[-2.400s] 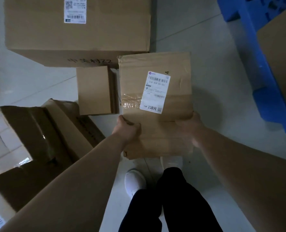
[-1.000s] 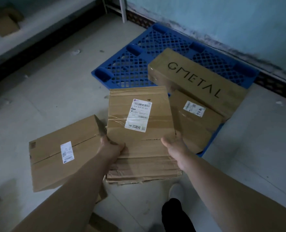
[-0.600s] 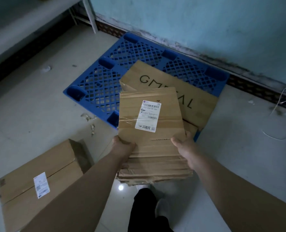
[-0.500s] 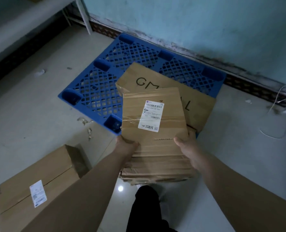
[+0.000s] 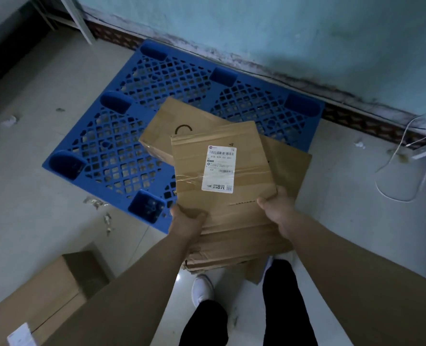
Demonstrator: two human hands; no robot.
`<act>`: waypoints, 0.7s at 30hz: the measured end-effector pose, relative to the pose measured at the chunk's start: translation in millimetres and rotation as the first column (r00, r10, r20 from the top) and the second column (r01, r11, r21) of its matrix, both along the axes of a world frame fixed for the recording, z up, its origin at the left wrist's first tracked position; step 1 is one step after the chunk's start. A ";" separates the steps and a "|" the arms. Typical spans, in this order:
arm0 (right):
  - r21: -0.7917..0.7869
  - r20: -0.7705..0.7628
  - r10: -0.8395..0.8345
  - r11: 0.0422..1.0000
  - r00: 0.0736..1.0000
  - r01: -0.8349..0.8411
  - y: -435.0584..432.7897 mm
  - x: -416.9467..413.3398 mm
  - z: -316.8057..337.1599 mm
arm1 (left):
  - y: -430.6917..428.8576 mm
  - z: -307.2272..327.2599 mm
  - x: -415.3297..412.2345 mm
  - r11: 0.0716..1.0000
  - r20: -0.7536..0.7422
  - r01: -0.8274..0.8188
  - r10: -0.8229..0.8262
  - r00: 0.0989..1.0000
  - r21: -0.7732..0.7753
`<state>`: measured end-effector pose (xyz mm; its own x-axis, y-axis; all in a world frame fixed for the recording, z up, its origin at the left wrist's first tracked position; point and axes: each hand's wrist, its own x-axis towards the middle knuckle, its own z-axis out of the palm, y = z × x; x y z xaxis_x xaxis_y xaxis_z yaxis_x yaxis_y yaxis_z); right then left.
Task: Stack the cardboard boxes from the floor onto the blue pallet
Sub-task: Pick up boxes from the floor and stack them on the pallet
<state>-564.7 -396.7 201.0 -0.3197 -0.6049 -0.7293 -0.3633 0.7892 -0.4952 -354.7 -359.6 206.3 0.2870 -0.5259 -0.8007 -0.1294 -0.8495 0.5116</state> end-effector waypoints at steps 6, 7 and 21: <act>0.024 -0.019 0.071 0.997 0.997 -0.071 -71.7 -59.3 -34.1 | -53.0 -26.3 -67.7 0.999 0.003 -0.042 0.042 0.999 0.019; 0.030 -0.024 0.077 0.997 0.997 -0.076 -83.4 -71.8 -40.1 | -63.1 -32.7 -81.0 0.999 0.002 -0.051 0.051 0.999 0.018; -0.012 -0.127 0.184 0.982 0.975 -0.187 -182.0 -161.0 -110.9 | -130.1 -100.5 -188.6 0.991 0.113 -0.120 0.126 0.986 -0.057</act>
<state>-725.6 -578.7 90.1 -0.2875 -0.6791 -0.6754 -0.5624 0.6905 -0.4550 -543.2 -489.7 105.8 0.4414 -0.5192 -0.7319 -0.0864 -0.8364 0.5412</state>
